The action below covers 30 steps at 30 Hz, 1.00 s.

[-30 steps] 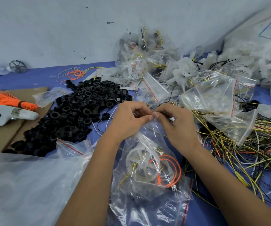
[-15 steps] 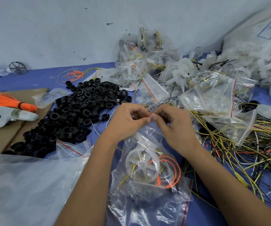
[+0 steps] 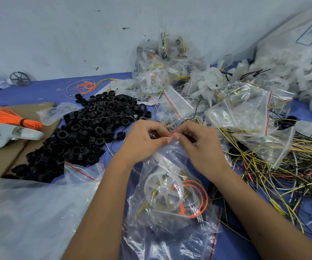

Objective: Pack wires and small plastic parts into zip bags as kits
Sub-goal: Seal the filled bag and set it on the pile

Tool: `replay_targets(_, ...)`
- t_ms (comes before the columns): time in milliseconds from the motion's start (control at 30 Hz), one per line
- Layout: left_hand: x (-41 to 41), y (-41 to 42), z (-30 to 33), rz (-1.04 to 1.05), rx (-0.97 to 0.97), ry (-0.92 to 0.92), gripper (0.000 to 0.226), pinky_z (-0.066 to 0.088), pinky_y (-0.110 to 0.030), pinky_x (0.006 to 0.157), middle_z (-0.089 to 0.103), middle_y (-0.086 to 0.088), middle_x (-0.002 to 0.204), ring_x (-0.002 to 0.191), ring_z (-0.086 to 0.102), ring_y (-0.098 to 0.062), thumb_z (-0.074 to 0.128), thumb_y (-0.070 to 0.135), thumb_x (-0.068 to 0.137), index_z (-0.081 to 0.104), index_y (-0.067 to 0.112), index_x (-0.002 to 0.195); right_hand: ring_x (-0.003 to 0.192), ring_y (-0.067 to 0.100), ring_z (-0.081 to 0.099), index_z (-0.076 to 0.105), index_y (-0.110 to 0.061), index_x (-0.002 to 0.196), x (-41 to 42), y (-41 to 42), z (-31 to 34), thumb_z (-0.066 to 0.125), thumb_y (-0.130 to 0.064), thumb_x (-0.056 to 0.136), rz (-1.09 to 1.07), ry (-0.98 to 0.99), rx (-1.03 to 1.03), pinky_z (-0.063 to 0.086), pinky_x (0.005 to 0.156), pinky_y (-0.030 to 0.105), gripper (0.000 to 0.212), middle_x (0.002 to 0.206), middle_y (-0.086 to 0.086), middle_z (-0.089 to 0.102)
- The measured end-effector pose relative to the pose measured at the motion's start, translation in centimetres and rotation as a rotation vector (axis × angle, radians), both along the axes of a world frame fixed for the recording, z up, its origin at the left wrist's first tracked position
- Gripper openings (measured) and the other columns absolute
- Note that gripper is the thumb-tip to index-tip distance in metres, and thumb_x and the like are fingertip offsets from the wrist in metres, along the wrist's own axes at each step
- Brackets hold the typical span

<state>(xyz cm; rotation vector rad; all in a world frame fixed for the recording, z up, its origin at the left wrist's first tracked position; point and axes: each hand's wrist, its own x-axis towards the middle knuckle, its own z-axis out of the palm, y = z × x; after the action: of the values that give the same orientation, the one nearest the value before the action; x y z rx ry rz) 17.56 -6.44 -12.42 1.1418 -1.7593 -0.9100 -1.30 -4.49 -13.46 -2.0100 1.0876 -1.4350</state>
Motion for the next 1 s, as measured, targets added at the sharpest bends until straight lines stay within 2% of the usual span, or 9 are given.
replay_targets(167, 0.0, -0.2, -0.1, 0.005, -0.011, -0.015, 0.008, 0.046, -0.028, 0.064, 0.07, -0.001, 0.069, 0.06, 0.058, -0.007, 0.085, 0.006, 0.082, 0.077, 0.006, 0.08, 0.062, 0.004, 0.053, 0.071, -0.009, 0.085, -0.1, -0.1, -0.2, 0.07, -0.003, 0.092, 0.001, -0.073, 0.055, 0.041, 0.062, 0.018, 0.009, 0.069, -0.012, 0.062)
replay_targets(267, -0.2, -0.1, 0.0, -0.006, -0.012, -0.004, 0.008, 0.048, -0.034, 0.067, 0.071, -0.013, 0.073, 0.064, 0.059, -0.015, 0.084, 0.005, 0.082, 0.076, 0.005, 0.08, 0.062, 0.005, 0.051, 0.071, -0.01, 0.085, -0.2, -0.2, -0.3, 0.069, -0.005, 0.093, 0.0, -0.084, 0.081, 0.041, 0.061, 0.02, 0.01, 0.068, -0.008, 0.062)
replay_targets(333, -0.1, -0.1, 0.0, -0.004, -0.016, -0.001, 0.008, 0.05, -0.035, 0.067, 0.072, -0.011, 0.073, 0.065, 0.061, -0.015, 0.085, 0.008, 0.082, 0.077, 0.005, 0.08, 0.062, 0.007, 0.053, 0.071, -0.01, 0.085, -0.3, -0.3, -0.4, 0.068, -0.006, 0.094, 0.025, -0.102, 0.136, 0.043, 0.061, 0.023, 0.01, 0.069, -0.005, 0.064)
replay_targets(433, 0.0, -0.1, -0.1, -0.011, -0.021, -0.006, 0.008, 0.053, -0.029, 0.066, 0.075, -0.004, 0.075, 0.066, 0.065, -0.011, 0.086, 0.013, 0.082, 0.079, 0.008, 0.083, 0.07, 0.017, 0.061, 0.074, -0.01, 0.088, -0.3, -0.4, -0.4, 0.07, -0.005, 0.092, 0.082, -0.122, 0.206, 0.051, 0.066, 0.036, 0.007, 0.076, 0.001, 0.069)
replay_targets(533, 0.3, -0.2, -0.4, -0.006, -0.021, -0.02, 0.009, 0.056, -0.033, 0.07, 0.076, -0.004, 0.078, 0.071, 0.068, -0.014, 0.086, 0.013, 0.082, 0.079, 0.008, 0.085, 0.074, 0.032, 0.063, 0.075, -0.008, 0.088, -0.3, -0.5, -0.5, 0.071, -0.005, 0.091, 0.08, -0.127, 0.201, 0.052, 0.07, 0.045, 0.007, 0.078, 0.008, 0.07)
replay_targets(700, 0.8, -0.4, -0.6, -0.015, -0.02, -0.031, 0.009, 0.055, -0.035, 0.072, 0.073, -0.004, 0.074, 0.07, 0.066, -0.014, 0.086, 0.011, 0.081, 0.078, 0.007, 0.083, 0.068, 0.017, 0.055, 0.073, -0.004, 0.089, -0.3, -0.4, -0.5, 0.068, -0.004, 0.095, 0.079, -0.168, 0.253, 0.045, 0.065, 0.032, 0.008, 0.077, 0.016, 0.068)
replay_targets(833, 0.7, -0.5, -0.6, -0.013, -0.018, -0.023, 0.007, 0.054, -0.036, 0.07, 0.073, -0.006, 0.072, 0.068, 0.065, -0.015, 0.085, 0.007, 0.081, 0.078, 0.007, 0.079, 0.067, 0.018, 0.053, 0.073, -0.004, 0.087, -0.2, -0.4, -0.5, 0.068, -0.004, 0.094, 0.073, -0.194, 0.274, 0.044, 0.065, 0.034, 0.008, 0.077, 0.022, 0.066)
replay_targets(933, 0.6, -0.5, -0.6, -0.028, -0.001, -0.022, 0.008, 0.053, -0.035, 0.068, 0.072, -0.004, 0.071, 0.068, 0.064, -0.014, 0.084, 0.005, 0.082, 0.078, 0.008, 0.078, 0.068, 0.033, 0.06, 0.076, -0.004, 0.091, -0.2, -0.4, -0.5, 0.072, -0.005, 0.092, 0.125, -0.22, 0.307, 0.049, 0.065, 0.044, 0.005, 0.08, 0.027, 0.068)
replay_targets(1000, 0.5, -0.4, -0.6, -0.031, -0.006, -0.028, 0.008, 0.052, -0.03, 0.068, 0.073, -0.001, 0.071, 0.068, 0.065, -0.011, 0.084, 0.007, 0.082, 0.079, 0.012, 0.079, 0.082, 0.045, 0.066, 0.078, -0.005, 0.093, -0.2, -0.3, -0.5, 0.074, -0.004, 0.089, 0.141, -0.227, 0.309, 0.055, 0.075, 0.051, 0.005, 0.084, 0.025, 0.072)
